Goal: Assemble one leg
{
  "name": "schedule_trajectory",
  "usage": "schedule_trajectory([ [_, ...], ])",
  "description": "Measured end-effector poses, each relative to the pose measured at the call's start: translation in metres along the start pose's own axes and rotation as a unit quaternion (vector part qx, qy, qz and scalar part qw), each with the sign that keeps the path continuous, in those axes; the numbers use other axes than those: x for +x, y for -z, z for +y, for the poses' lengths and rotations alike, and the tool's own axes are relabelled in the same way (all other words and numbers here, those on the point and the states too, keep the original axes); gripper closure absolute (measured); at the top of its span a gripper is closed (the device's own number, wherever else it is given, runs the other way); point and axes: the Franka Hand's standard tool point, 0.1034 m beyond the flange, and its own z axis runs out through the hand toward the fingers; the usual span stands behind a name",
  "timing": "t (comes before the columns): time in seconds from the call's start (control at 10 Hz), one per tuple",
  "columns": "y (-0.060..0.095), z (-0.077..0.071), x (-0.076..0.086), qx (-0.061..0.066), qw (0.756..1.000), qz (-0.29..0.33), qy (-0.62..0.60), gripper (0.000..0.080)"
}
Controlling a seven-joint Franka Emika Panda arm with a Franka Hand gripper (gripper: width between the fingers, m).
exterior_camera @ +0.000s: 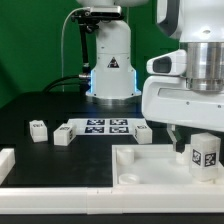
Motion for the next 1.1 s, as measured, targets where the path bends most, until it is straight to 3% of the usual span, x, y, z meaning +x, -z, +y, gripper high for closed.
schedule_trajectory([
  [0.4,0.0008,0.0008,-0.0039,-0.005,0.976,-0.014,0.217,0.015],
  [0.8,0.002,-0.0002,-0.0026,-0.012,0.923,-0.011,0.384,0.015],
  [1.1,0.0014,0.0002,-0.0024,-0.012,0.924,-0.011,0.383,0.0189],
])
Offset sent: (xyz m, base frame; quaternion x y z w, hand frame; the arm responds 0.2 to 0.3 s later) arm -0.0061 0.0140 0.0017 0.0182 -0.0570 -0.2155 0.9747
